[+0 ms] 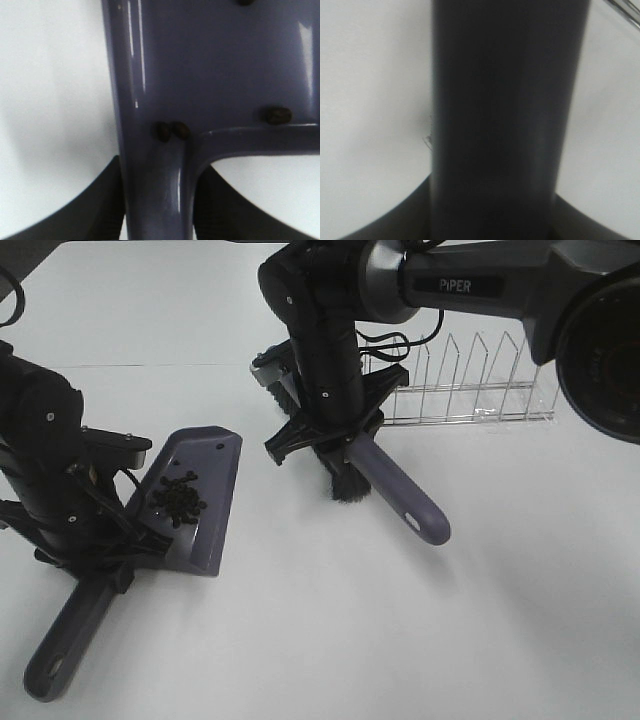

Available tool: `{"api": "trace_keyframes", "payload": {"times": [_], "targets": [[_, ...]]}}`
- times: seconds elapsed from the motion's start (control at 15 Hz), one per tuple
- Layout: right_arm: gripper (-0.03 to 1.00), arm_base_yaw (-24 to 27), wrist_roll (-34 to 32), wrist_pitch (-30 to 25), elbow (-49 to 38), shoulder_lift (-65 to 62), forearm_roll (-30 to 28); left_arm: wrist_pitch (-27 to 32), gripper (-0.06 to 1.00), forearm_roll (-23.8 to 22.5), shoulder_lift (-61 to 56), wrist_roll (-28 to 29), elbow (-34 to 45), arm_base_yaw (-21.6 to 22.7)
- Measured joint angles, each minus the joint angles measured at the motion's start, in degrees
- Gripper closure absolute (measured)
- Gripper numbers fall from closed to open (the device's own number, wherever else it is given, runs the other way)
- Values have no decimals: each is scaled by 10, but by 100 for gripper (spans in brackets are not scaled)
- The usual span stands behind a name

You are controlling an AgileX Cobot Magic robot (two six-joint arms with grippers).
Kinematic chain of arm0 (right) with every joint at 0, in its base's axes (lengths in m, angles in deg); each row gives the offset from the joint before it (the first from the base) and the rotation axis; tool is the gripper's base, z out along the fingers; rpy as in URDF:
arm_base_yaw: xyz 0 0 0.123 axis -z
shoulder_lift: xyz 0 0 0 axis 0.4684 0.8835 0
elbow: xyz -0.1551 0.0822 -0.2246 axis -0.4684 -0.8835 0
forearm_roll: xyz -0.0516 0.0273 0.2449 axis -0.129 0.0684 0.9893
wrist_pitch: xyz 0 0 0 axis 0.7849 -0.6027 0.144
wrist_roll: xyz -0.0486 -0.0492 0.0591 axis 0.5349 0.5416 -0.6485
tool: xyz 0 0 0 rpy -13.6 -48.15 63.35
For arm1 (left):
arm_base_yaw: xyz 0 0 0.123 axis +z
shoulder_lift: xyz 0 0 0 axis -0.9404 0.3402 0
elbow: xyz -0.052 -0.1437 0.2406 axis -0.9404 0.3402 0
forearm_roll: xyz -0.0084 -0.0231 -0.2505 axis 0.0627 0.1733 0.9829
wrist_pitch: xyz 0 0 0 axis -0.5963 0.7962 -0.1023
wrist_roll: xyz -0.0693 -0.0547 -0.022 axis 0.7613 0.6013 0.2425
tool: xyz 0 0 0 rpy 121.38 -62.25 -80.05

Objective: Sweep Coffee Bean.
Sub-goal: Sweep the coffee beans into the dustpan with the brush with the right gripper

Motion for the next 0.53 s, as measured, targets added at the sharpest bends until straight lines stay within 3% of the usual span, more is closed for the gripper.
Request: {"api": "trace_keyframes", "payload": {"times": [0.53], "targets": [[65,0,0,2,-3,9,2,1,61,7,0,0,0,0]]}}
